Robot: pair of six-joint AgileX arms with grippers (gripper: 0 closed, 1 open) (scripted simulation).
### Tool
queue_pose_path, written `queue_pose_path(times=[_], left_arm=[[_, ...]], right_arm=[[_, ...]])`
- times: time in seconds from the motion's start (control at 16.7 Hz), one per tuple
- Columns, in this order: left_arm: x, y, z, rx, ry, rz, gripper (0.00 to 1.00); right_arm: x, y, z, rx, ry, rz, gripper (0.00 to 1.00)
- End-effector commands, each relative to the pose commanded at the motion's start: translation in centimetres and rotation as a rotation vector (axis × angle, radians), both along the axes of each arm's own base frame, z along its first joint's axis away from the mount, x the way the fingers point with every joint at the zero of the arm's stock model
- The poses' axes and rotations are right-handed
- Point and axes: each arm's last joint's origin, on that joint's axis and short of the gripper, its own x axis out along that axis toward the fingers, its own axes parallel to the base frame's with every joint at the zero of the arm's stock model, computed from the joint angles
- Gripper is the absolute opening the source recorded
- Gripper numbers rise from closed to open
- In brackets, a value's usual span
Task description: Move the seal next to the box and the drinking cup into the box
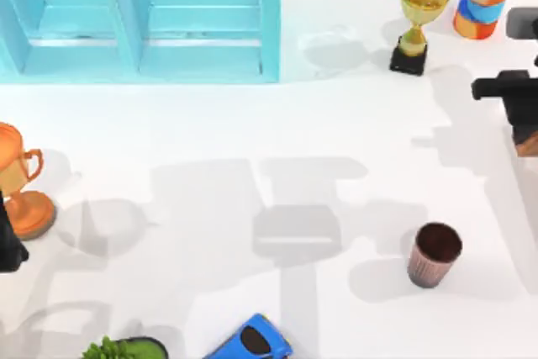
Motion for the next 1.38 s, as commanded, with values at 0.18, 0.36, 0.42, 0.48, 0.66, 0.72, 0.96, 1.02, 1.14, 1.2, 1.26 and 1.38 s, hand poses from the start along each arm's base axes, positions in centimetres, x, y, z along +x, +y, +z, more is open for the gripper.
queue_pose_path(times=[0.18,0.36,0.42,0.48,0.66,0.72,0.96,1.02,1.14,1.2,1.26,1.38], left_arm=[[0.0,0.0,0.0,0.000,0.000,0.000,1.00],[0.0,0.0,0.0,0.000,0.000,0.000,1.00],[0.0,0.0,0.0,0.000,0.000,0.000,1.00],[0.0,0.0,0.0,0.000,0.000,0.000,1.00],[0.0,0.0,0.0,0.000,0.000,0.000,1.00],[0.0,0.0,0.0,0.000,0.000,0.000,1.00],[0.0,0.0,0.0,0.000,0.000,0.000,1.00],[0.0,0.0,0.0,0.000,0.000,0.000,1.00],[0.0,0.0,0.0,0.000,0.000,0.000,1.00],[0.0,0.0,0.0,0.000,0.000,0.000,1.00],[0.0,0.0,0.0,0.000,0.000,0.000,1.00],[0.0,0.0,0.0,0.000,0.000,0.000,1.00]], right_arm=[[0.2,0.0,-1.2,0.001,-0.003,0.000,0.00],[0.3,0.0,-2.4,0.002,-0.004,0.000,0.00],[0.4,0.0,-2.8,0.002,-0.004,-0.001,0.00],[0.4,0.0,-3.3,0.002,-0.004,-0.001,0.00],[0.5,0.0,-4.5,0.003,-0.005,-0.001,0.00],[0.5,-0.1,-4.9,0.003,-0.004,-0.001,0.00],[0.5,-0.1,-6.4,0.003,-0.004,-0.001,0.00],[0.5,-0.1,-6.4,0.003,-0.004,-0.001,0.00],[0.5,-0.1,-6.4,0.003,-0.004,-0.001,0.00],[0.5,-0.1,-6.4,0.003,-0.004,-0.001,0.08],[0.5,-0.1,-6.4,0.003,-0.004,-0.001,0.15],[0.5,-0.1,-6.4,0.003,-0.004,-0.001,0.30]])
